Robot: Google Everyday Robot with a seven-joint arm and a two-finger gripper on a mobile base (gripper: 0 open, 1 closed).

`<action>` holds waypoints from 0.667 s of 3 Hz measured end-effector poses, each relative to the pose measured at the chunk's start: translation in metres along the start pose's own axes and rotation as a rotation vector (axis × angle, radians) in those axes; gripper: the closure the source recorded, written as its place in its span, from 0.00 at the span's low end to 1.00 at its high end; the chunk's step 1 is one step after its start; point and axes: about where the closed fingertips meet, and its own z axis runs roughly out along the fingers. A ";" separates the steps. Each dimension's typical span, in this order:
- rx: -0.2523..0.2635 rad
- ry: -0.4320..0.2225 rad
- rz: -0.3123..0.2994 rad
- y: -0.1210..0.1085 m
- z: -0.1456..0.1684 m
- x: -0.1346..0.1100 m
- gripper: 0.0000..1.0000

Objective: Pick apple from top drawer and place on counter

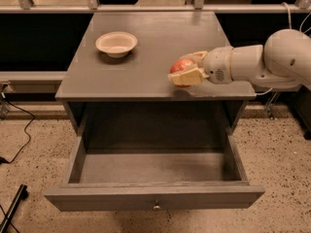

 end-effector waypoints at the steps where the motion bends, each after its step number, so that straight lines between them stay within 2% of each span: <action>1: -0.005 0.017 0.000 -0.002 0.017 0.005 1.00; 2: -0.011 0.015 -0.001 0.000 0.019 0.004 0.74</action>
Offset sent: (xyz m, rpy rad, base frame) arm 0.0073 0.0095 -0.0092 -0.0123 0.0082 0.0025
